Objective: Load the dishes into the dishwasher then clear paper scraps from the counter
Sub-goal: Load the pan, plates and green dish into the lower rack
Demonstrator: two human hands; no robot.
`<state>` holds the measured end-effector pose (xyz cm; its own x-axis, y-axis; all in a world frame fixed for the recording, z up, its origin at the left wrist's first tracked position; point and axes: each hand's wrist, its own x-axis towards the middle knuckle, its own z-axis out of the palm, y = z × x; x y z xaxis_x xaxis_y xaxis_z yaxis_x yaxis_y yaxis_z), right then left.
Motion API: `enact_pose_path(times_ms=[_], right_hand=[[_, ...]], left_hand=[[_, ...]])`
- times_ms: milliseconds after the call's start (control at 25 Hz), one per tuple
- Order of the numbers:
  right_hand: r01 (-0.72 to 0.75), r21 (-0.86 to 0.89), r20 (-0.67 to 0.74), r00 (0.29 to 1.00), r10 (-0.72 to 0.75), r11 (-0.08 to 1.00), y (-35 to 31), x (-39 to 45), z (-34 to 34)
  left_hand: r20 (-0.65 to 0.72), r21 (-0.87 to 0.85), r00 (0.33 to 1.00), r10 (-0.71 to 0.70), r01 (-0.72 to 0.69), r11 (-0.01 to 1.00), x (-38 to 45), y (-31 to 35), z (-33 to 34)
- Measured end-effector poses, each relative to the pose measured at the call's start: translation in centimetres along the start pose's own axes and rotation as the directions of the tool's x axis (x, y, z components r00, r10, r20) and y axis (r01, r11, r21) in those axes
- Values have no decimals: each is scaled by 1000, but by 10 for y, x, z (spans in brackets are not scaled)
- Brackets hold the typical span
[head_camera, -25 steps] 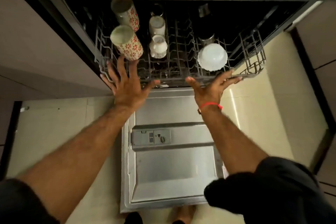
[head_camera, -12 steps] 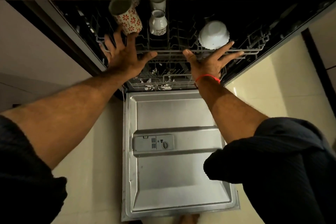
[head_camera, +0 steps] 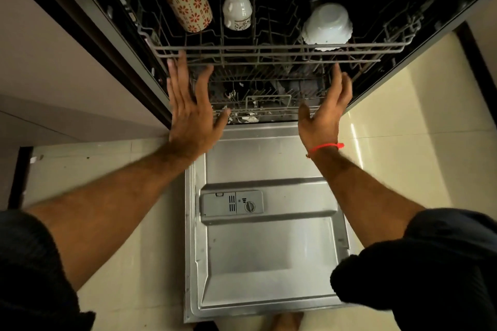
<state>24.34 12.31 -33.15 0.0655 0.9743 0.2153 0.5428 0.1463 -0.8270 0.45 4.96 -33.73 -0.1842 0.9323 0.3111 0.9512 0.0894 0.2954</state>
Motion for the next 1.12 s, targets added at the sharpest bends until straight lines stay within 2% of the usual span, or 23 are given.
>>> enact_pose_path(times_ms=[80, 160, 240, 360, 480, 560, 680, 800, 920, 1120], right_hand=[[87, -138, 146, 987, -66, 987, 26, -10, 9], [183, -274, 344, 935, -82, 944, 55, -3, 25], [241, -402, 488, 873, -15, 883, 79, 17, 47], [289, -551, 592, 796, 123, 783, 109, 46, 78], [212, -556, 599, 772, 211, 804, 135, 49, 100], [109, -466, 535, 825, 182, 878, 145, 35, 106], [58, -343, 448, 887, 110, 938, 150, 9, 99], [38, -367, 483, 862, 155, 930, 148, -19, 76], [10, -395, 536, 814, 222, 919, 149, -46, 54], [84, -506, 594, 755, 277, 858, 159, -118, 6]], left_hand=[[130, 51, 990, 59, -66, 997, -25, -7, 28], [275, 117, 960, 62, -97, 988, -33, -19, 65], [346, 124, 938, 29, -76, 989, -24, -29, 102], [399, 97, 917, -3, -39, 994, 2, -44, 152], [516, 135, 856, -14, -66, 989, 10, -55, 188], [463, 180, 887, 2, -96, 979, -3, -55, 195], [380, 135, 925, -22, -32, 990, -26, -42, 183], [432, 156, 899, -65, -3, 988, -58, -29, 165], [462, 98, 882, -90, 50, 994, -89, -17, 141], [547, 64, 823, -155, 144, 988, -166, 18, 102]])
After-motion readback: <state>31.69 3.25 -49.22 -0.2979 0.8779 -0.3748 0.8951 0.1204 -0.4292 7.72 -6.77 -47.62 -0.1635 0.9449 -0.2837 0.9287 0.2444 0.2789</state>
